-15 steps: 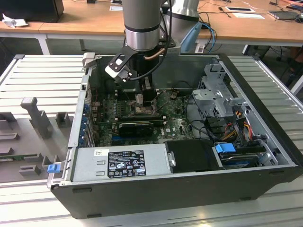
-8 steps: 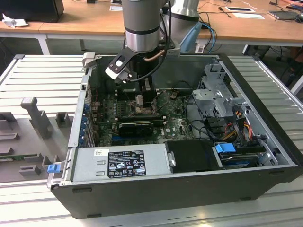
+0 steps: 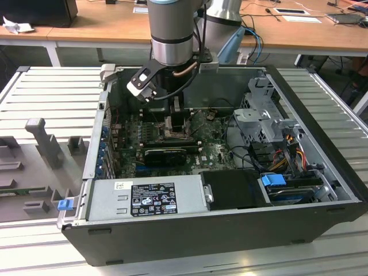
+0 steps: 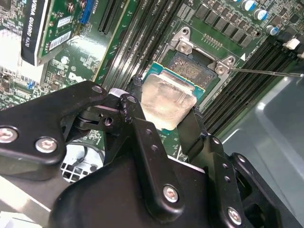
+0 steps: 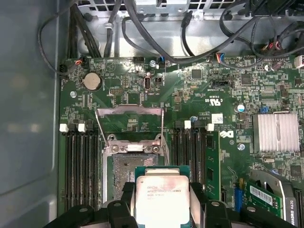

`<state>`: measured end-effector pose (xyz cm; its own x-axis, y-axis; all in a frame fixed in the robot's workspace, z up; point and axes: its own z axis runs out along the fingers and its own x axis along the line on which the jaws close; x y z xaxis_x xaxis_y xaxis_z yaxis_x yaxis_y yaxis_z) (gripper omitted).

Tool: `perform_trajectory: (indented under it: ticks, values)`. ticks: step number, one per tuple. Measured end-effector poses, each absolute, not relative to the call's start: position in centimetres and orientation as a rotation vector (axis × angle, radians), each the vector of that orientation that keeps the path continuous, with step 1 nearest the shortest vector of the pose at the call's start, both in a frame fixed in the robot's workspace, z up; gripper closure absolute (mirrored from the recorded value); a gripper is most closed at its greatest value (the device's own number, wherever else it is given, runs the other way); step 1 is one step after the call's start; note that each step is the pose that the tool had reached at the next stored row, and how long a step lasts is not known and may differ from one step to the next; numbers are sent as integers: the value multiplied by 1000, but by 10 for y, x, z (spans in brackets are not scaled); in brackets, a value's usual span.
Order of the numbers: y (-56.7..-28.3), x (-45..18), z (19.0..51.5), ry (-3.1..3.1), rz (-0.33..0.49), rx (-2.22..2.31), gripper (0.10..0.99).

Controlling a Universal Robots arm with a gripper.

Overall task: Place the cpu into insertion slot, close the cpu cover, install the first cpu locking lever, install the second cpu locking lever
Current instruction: 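Place the cpu into insertion slot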

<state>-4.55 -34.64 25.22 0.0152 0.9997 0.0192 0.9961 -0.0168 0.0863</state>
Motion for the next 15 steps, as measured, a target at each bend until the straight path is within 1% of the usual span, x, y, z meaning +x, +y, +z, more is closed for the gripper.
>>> perform_trajectory:
  ticks: [15]
  values:
    - [-346, -46, 246, 2108, 113, 2258, 545]
